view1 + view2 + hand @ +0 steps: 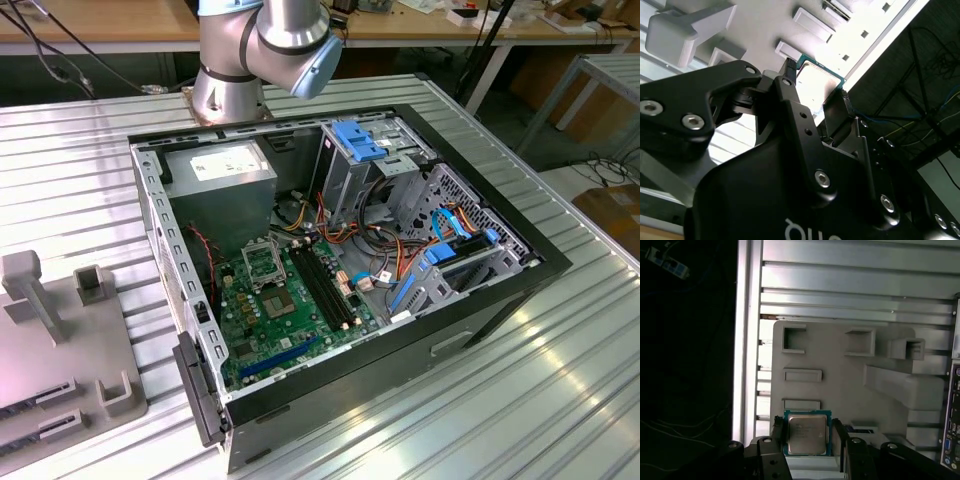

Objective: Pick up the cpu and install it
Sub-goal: 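Pick up the cpu and move it towards the insertion slot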

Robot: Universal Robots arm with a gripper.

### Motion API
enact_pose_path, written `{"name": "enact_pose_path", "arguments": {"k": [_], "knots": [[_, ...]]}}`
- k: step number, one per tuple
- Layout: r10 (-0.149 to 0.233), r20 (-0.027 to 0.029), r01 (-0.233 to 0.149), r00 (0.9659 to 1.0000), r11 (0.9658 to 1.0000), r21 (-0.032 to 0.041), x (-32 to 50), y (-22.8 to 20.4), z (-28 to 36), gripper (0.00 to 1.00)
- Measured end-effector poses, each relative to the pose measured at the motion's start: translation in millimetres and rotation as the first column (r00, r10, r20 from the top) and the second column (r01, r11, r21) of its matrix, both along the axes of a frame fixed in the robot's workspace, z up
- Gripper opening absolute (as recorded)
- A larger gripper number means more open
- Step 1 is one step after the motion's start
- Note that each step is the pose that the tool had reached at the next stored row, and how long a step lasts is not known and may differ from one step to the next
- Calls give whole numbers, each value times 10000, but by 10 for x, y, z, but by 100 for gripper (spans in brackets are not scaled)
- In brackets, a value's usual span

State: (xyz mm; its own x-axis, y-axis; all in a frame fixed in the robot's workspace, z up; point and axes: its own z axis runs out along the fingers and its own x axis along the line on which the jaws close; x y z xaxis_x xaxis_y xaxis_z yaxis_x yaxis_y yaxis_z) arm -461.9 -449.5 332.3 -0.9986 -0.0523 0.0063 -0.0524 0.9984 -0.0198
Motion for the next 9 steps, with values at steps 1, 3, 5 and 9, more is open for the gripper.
{"name": "enact_pose_path", "arguments": {"k": [1,3,5,9], "knots": [[0,0,0,10000,10000,-3,0,0,5,47],[-1,1,1,10000,10000,-12,0,0,8,47],[-1,-1,1,10000,10000,-15,0,0,12,47],[-2,-1,2,10000,10000,-16,0,0,18,47]]}}
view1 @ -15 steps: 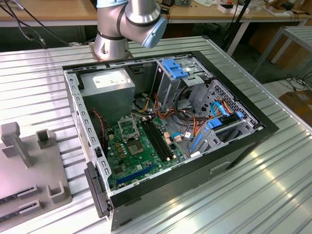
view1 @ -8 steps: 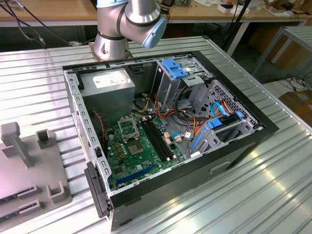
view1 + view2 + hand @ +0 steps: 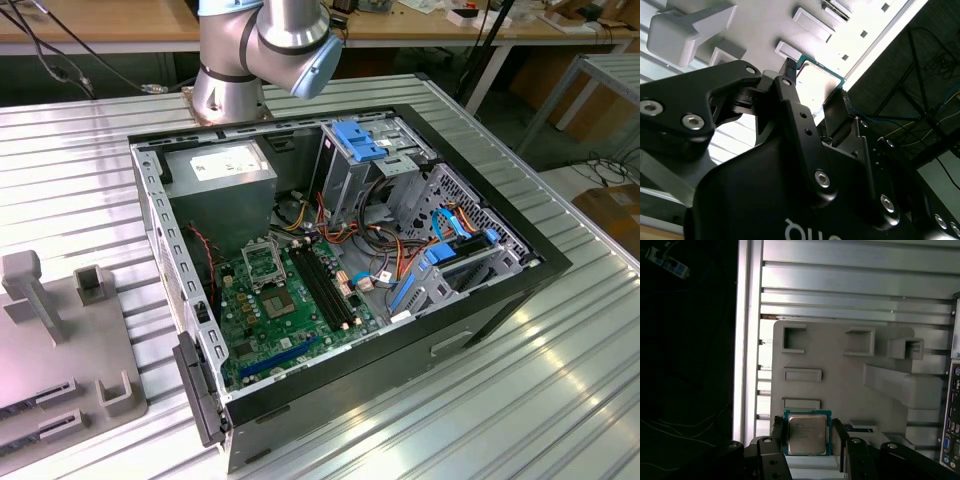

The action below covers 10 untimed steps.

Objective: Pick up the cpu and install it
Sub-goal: 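Pick up the cpu and move it towards the insertion slot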

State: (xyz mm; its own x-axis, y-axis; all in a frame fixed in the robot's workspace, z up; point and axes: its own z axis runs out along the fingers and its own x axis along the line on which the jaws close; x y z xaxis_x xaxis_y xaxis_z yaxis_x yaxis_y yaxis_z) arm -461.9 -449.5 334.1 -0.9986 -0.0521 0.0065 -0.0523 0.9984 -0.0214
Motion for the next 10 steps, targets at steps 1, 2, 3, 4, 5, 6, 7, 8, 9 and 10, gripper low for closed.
{"name": "enact_pose_path", "arguments": {"k": [1,2,3,4,5,6,7,8,9,10], "knots": [[0,1,0,10000,10000,0,0,0,3,47],[0,1,0,10000,10000,0,0,0,8,47],[0,0,0,10000,10000,0,0,0,10,47],[0,1,0,10000,10000,0,0,0,10,47],[0,1,0,10000,10000,1,0,0,12,47],[0,0,0,10000,10000,0,0,0,13,47],[0,0,0,10000,10000,-1,0,0,16,47],[0,0,0,10000,10000,-2,0,0,19,47],[0,-1,0,10000,10000,-2,0,0,23,47],[0,-1,0,10000,10000,-2,0,0,28,47]]}}
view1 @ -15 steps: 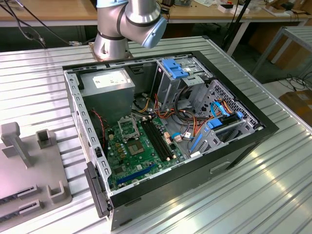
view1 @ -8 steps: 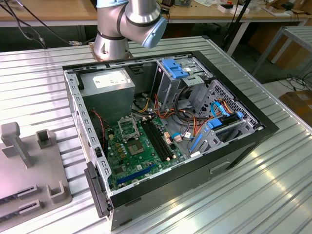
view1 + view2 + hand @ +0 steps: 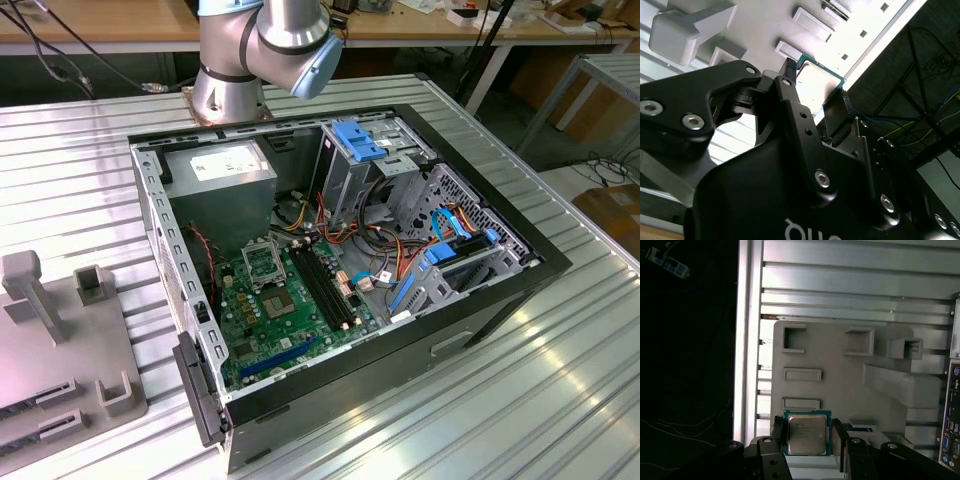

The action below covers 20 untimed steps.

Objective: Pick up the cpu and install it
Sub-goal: 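Pick up the cpu and move it towards the insertion slot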

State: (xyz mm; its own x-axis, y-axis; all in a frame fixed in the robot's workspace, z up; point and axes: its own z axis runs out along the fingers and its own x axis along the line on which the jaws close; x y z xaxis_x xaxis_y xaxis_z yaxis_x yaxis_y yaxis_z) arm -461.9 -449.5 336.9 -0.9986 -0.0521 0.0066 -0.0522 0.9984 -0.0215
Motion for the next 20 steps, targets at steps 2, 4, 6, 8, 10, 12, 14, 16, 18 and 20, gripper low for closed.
{"name": "enact_pose_path", "arguments": {"k": [2,4,6,8,10,12,14,16,18,20], "knots": [[1,1,-1,10000,10000,1,0,0,6,47],[0,1,0,10000,10000,1,0,0,15,47],[0,2,0,10000,10000,1,0,0,22,47],[0,2,0,10000,10000,1,0,0,30,47],[0,1,0,10000,10000,1,0,0,37,47],[0,3,0,10000,10000,1,0,0,40,47],[0,-1,0,10000,10000,-1,0,0,50,47],[0,1,0,10000,10000,0,0,1,62,47],[0,0,0,10000,10000,-1,0,2,79,47],[0,1,0,10000,10000,-2,0,3,97,47]]}}
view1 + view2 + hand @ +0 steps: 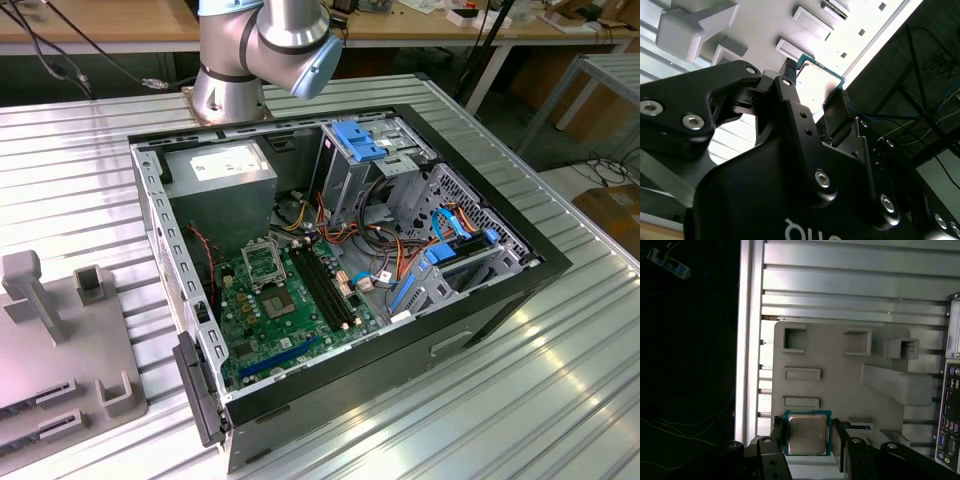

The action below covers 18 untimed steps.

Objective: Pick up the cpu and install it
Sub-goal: 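Pick up the cpu and move it towards the insertion slot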

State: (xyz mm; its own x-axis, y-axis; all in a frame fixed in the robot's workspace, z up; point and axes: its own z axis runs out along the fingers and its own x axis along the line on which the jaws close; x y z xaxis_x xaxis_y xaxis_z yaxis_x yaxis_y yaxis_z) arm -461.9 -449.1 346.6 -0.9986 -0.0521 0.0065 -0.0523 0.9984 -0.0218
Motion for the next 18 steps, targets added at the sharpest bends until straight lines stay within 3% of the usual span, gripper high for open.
{"name": "enact_pose_path", "arguments": {"k": [3,18], "knots": [[-1,0,1,10000,10000,-11,0,4,33,47],[-1,-1,1,10000,9999,-138,0,12,361,47]]}}
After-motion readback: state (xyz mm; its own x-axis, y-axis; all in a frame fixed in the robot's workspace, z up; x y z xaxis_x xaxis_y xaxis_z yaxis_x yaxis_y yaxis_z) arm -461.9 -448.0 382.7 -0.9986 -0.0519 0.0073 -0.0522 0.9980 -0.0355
